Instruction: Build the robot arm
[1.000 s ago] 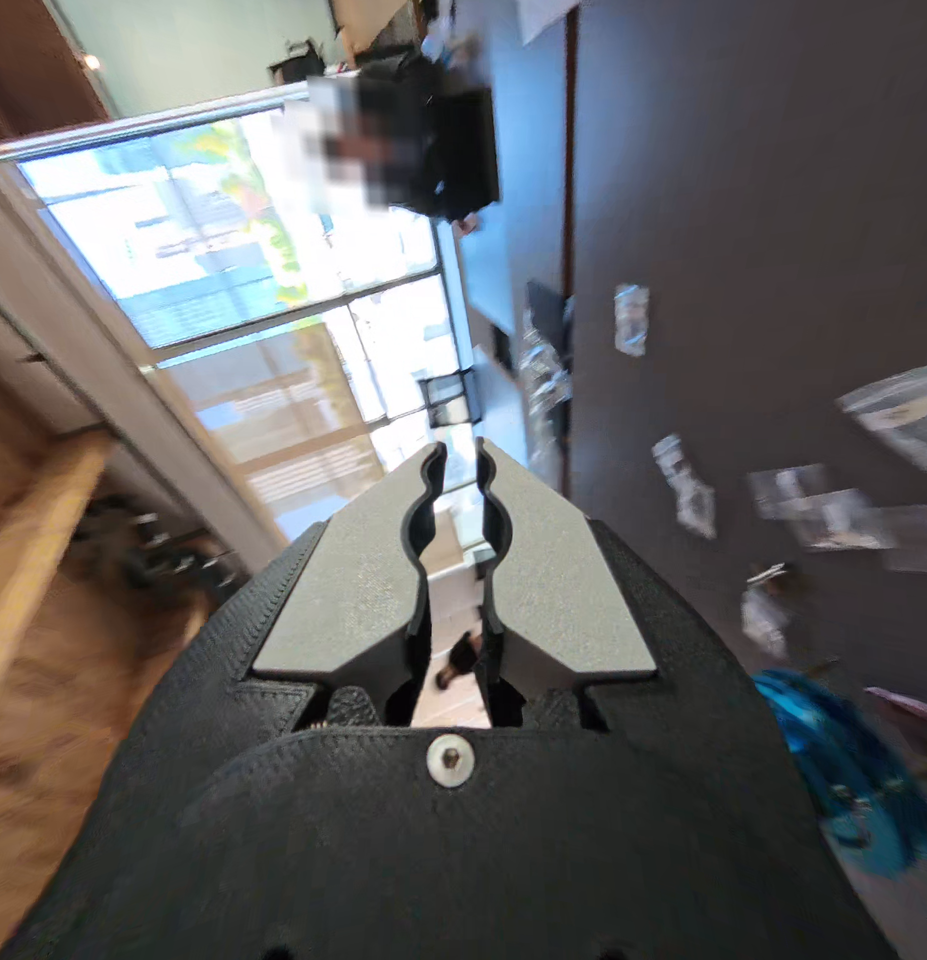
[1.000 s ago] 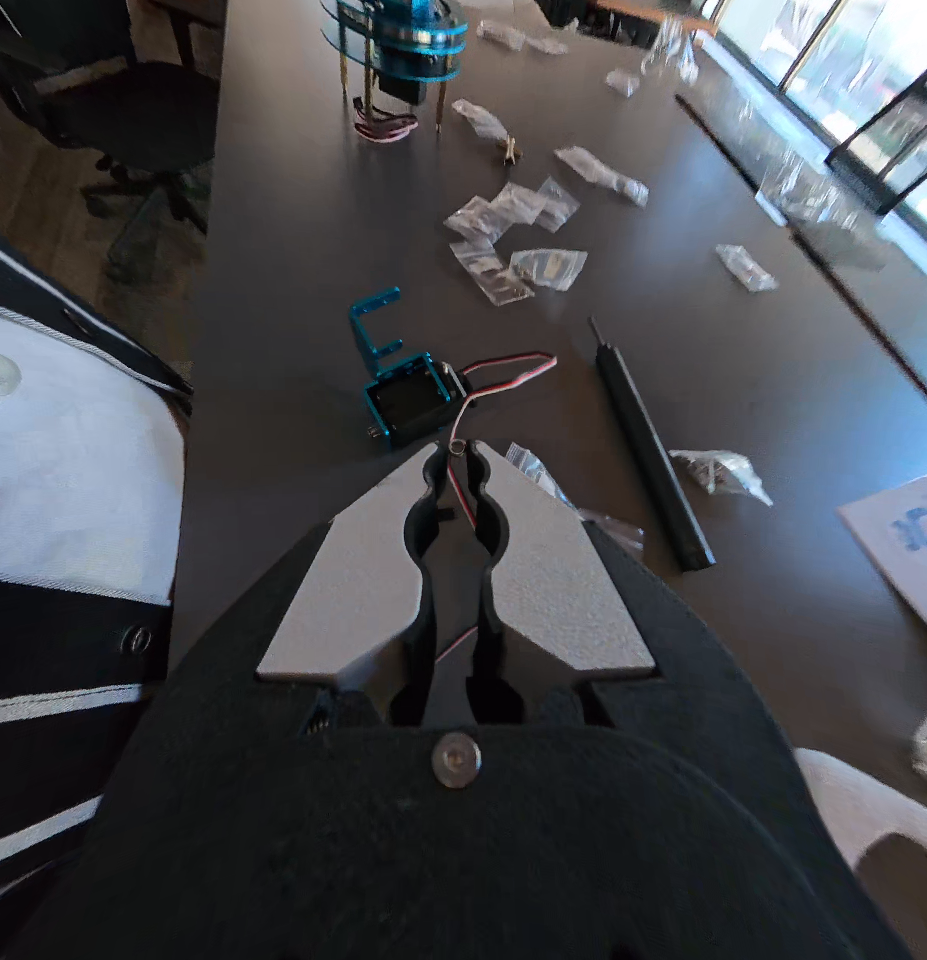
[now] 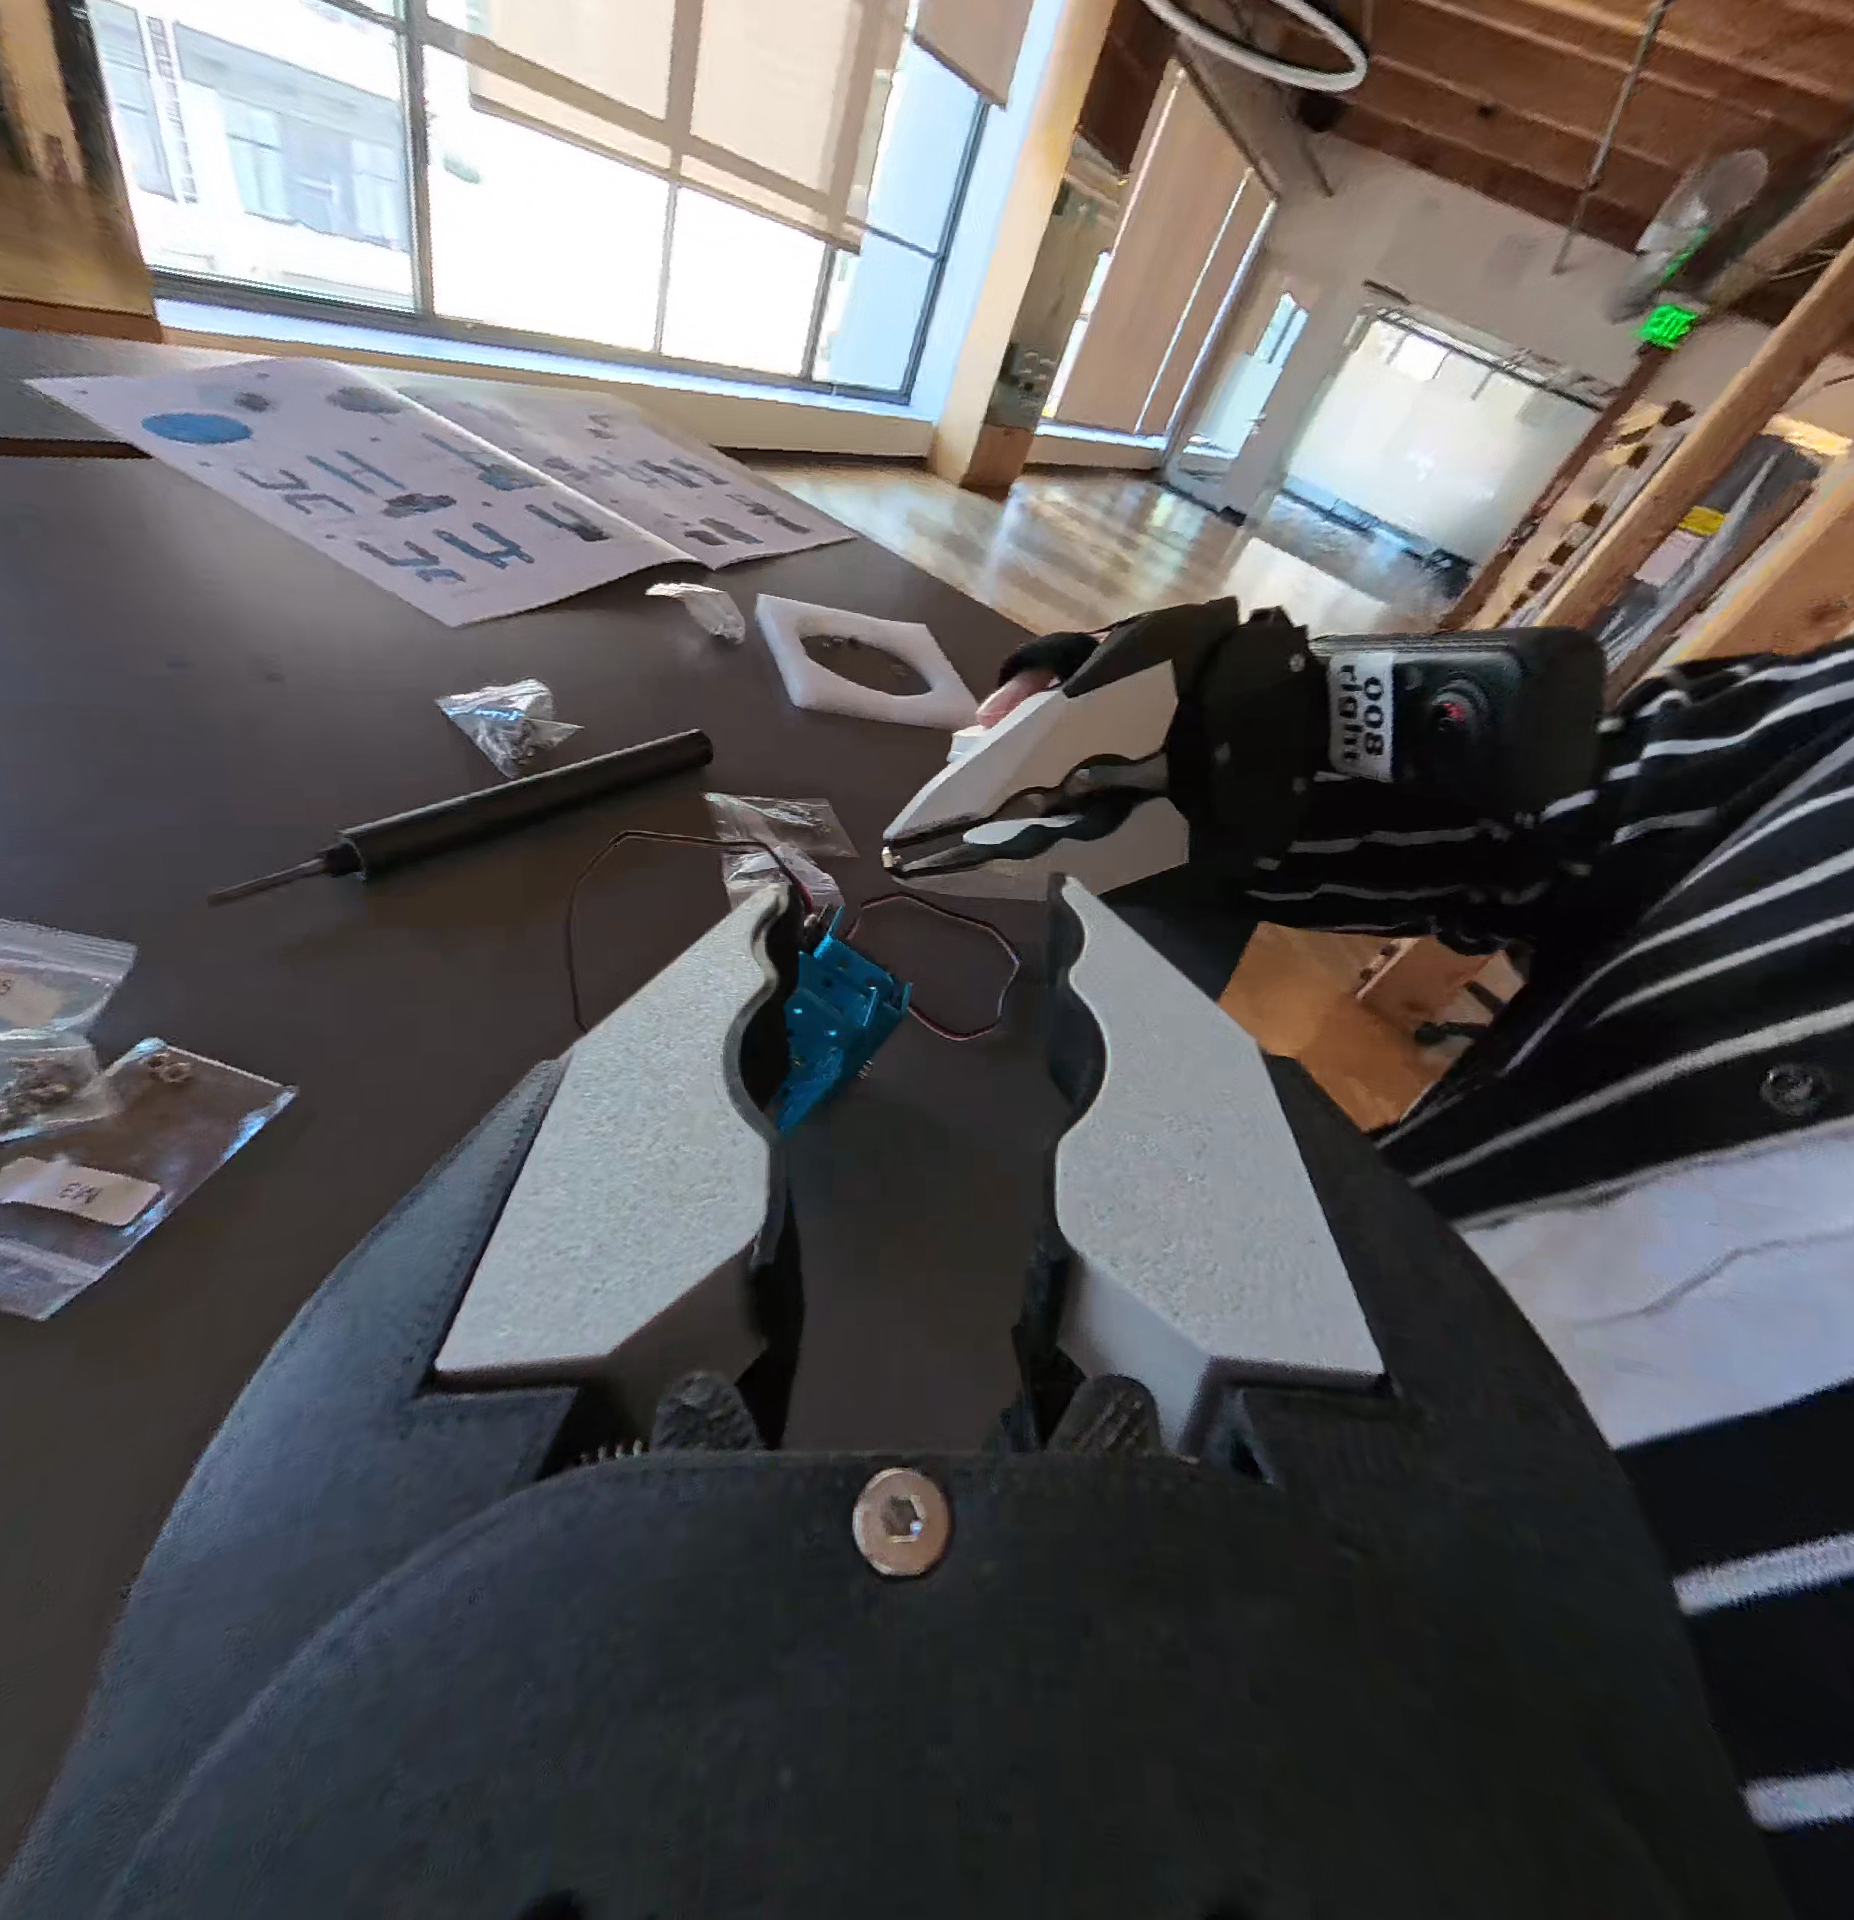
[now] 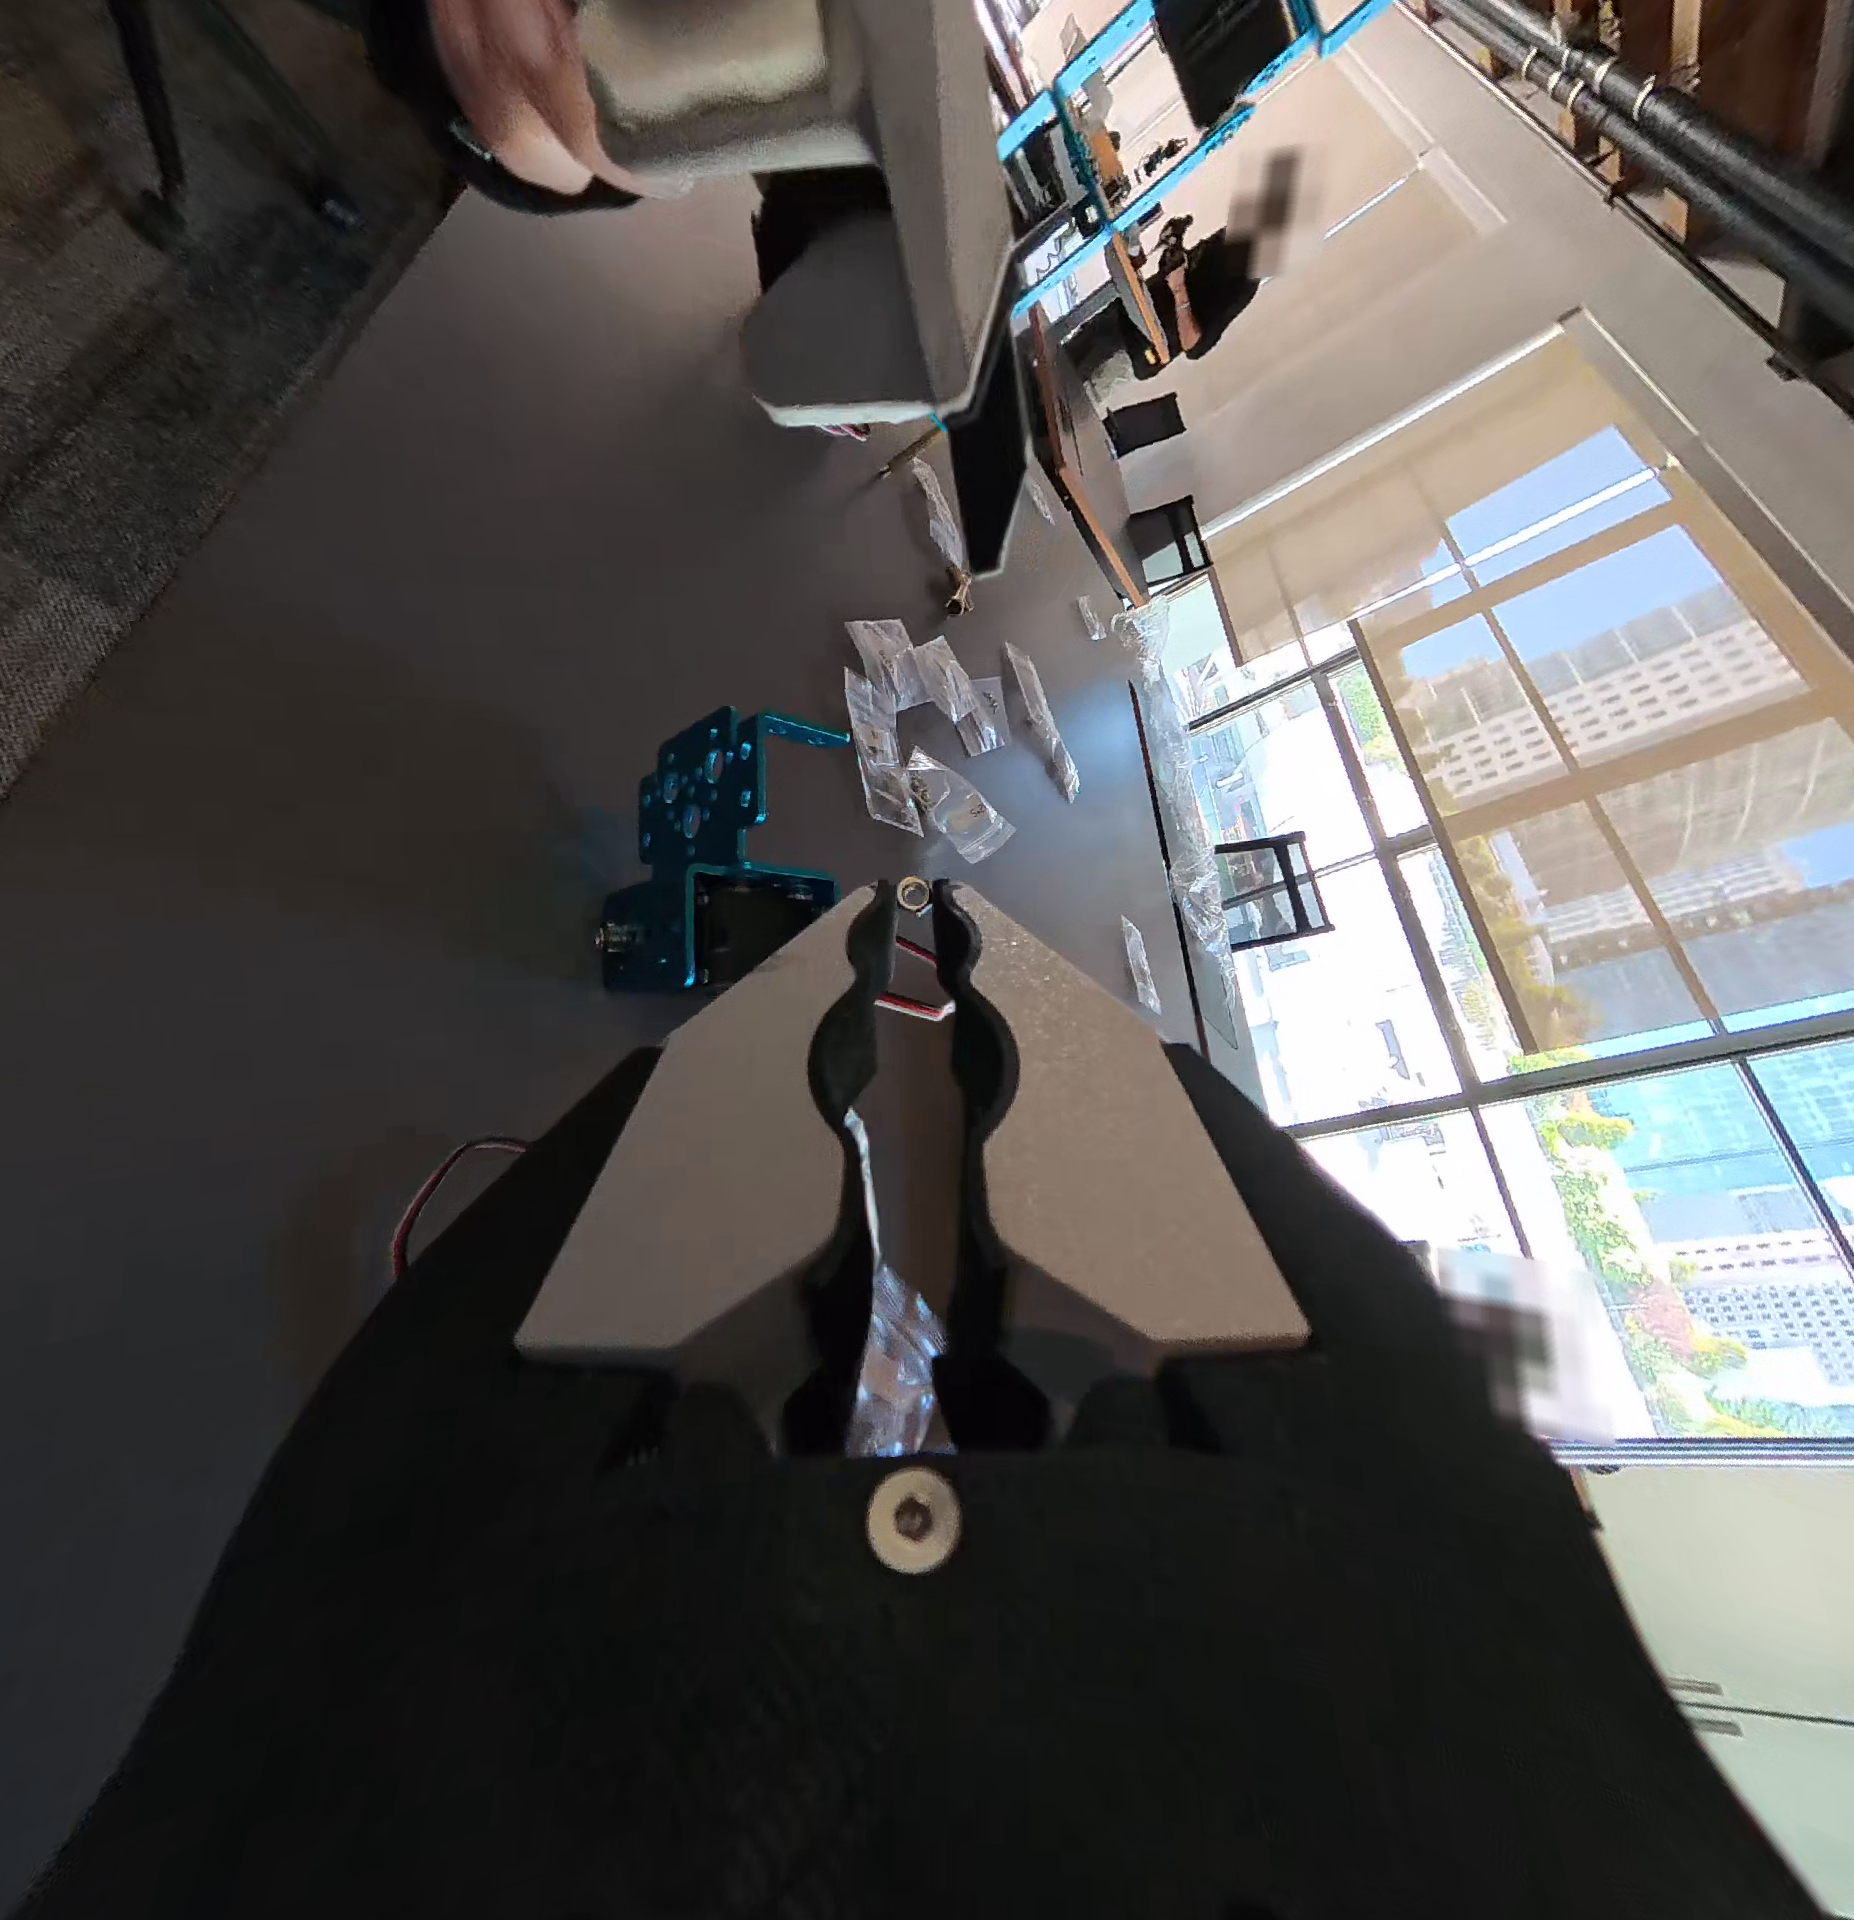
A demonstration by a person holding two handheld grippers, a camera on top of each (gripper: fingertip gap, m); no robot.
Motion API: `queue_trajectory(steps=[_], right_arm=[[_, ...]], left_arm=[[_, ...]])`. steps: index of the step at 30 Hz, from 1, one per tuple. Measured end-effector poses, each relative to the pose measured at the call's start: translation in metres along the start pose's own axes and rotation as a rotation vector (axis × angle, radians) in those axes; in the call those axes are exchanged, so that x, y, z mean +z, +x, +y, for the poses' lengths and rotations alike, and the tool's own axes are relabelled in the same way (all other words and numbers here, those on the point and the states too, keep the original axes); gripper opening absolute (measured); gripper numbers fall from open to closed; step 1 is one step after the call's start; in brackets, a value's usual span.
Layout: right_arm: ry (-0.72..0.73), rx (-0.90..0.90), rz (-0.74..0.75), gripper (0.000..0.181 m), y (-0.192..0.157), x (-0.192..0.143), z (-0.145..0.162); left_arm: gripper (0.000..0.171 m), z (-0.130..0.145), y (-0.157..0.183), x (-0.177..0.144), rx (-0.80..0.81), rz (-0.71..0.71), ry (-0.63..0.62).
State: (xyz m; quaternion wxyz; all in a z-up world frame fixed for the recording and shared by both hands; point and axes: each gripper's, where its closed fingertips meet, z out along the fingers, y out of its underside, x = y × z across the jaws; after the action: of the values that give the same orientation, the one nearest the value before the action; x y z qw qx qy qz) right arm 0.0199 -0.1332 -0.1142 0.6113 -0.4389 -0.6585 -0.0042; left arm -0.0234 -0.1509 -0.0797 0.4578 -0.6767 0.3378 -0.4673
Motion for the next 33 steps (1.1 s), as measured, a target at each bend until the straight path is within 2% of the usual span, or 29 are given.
queue_trajectory(steps=[3,6,12,16,18,22,27,33], right_arm=[[0.003,0.027,0.006,0.005,0.000,0.003,-0.003],[0.018,0.040,0.026,0.005,0.001,0.001,-0.003],[0.122,0.047,0.010,0.005,0.006,-0.007,-0.003],[0.139,0.139,-0.025,0.005,0.005,-0.006,0.007],[0.148,0.175,-0.007,0.005,0.008,-0.009,0.004],[0.113,0.209,0.003,0.005,0.006,-0.005,-0.001],[0.066,0.186,0.046,0.005,-0.005,-0.005,-0.007],[-0.026,0.077,0.091,0.005,-0.017,0.002,0.003]], left_arm=[[0.044,0.001,0.007,-0.008,-0.042,0.058,-0.013],[0.042,0.005,0.011,-0.008,-0.029,0.059,-0.081],[0.037,0.001,0.000,0.016,0.026,-0.021,-0.127],[0.033,0.004,-0.002,0.032,-0.034,0.042,-0.182],[0.037,0.001,-0.006,0.037,-0.050,0.074,-0.199],[0.039,0.013,-0.012,0.045,-0.021,0.186,-0.288],[0.039,0.006,-0.013,0.049,-0.073,0.305,-0.218],[0.044,0.019,-0.015,0.057,-0.067,0.362,-0.307]])
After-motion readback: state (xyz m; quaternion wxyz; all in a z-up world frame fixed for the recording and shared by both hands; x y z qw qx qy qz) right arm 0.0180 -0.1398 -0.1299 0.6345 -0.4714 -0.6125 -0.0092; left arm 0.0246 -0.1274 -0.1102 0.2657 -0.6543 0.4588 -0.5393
